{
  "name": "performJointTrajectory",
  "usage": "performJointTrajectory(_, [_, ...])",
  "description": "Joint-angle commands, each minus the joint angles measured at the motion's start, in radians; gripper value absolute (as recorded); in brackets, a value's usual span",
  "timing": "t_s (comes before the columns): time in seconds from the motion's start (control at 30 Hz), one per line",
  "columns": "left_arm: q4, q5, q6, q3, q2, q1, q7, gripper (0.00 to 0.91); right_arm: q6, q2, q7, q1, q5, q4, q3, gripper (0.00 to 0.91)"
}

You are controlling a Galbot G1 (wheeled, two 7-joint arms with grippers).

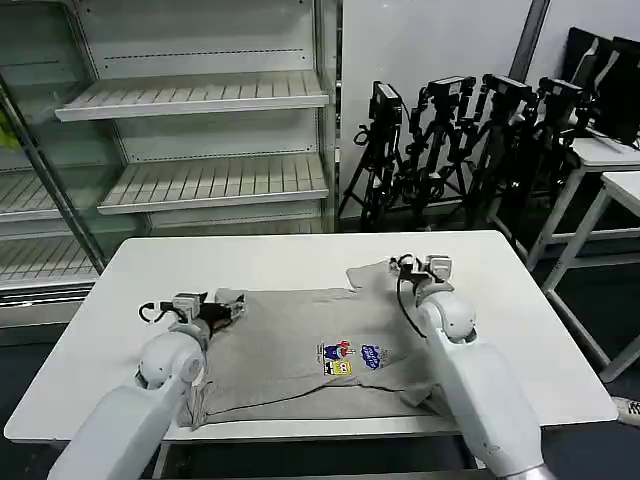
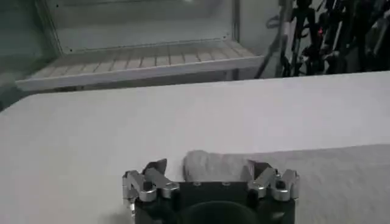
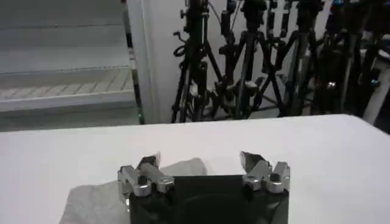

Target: Fold and organize the clothes.

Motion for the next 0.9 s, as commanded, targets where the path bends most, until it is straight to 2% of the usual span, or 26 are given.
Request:
performJointTrajectory(0.03, [0.115, -0.017, 0.000, 0.048, -0.014, -0.076, 0.000, 0.020, -0.001, 0.028, 0.013, 0.061, 0.064, -0.140, -0.017, 0.786])
performJointTrajectory(0.07, [0.115, -0.018, 0.000, 0.049, -0.015, -0.075, 0.000, 0.020, -0.001, 0.029, 0.012, 0.063, 0.066, -0.147, -0.018, 0.655])
performJointTrajectory(0.1, [0.115, -0.017, 0.000, 0.049, -0.016, -0.075, 0.001, 0.020, -0.002, 0.030, 0.012, 0.066, 0.073, -0.152, -0.019, 0.595])
performJointTrajectory(0.13, [0.115, -0.018, 0.000, 0.050, -0.017, -0.075, 0.001, 0.020, -0.001, 0.030, 0.012, 0.069, 0.080, -0.160, -0.023, 0.433])
performJointTrajectory(0.17, [0.116, -0.018, 0.000, 0.050, -0.017, -0.074, 0.001, 0.020, -0.002, 0.030, 0.012, 0.070, 0.084, -0.162, -0.025, 0.333])
performJointTrajectory(0.2, [0.117, -0.018, 0.000, 0.050, -0.017, -0.074, 0.002, 0.020, -0.002, 0.030, 0.014, 0.072, 0.094, -0.164, -0.028, 0.141])
performJointTrajectory(0.27, [0.118, -0.019, 0.000, 0.050, -0.016, -0.074, 0.004, 0.020, -0.002, 0.030, 0.019, 0.076, 0.111, -0.173, -0.033, 0.000])
performJointTrajectory(0.4, [0.111, -0.031, 0.000, 0.050, -0.013, -0.071, 0.004, 0.020, -0.003, 0.028, 0.031, 0.079, 0.156, -0.181, -0.036, 0.000])
performJointTrajectory(0.63, [0.102, -0.045, 0.000, 0.046, -0.005, -0.056, 0.009, 0.020, -0.002, 0.035, 0.022, 0.082, 0.167, -0.197, -0.038, 0.000])
performJointTrajectory(0.8, [0.094, -0.056, 0.000, 0.039, -0.001, -0.053, 0.010, 0.020, 0.004, 0.041, -0.005, 0.078, 0.131, -0.182, -0.037, 0.000])
performJointTrajectory(0.9, [0.066, -0.063, -0.001, 0.027, 0.004, -0.047, 0.010, 0.020, 0.051, 0.041, -0.032, 0.070, 0.072, -0.146, -0.039, 0.000])
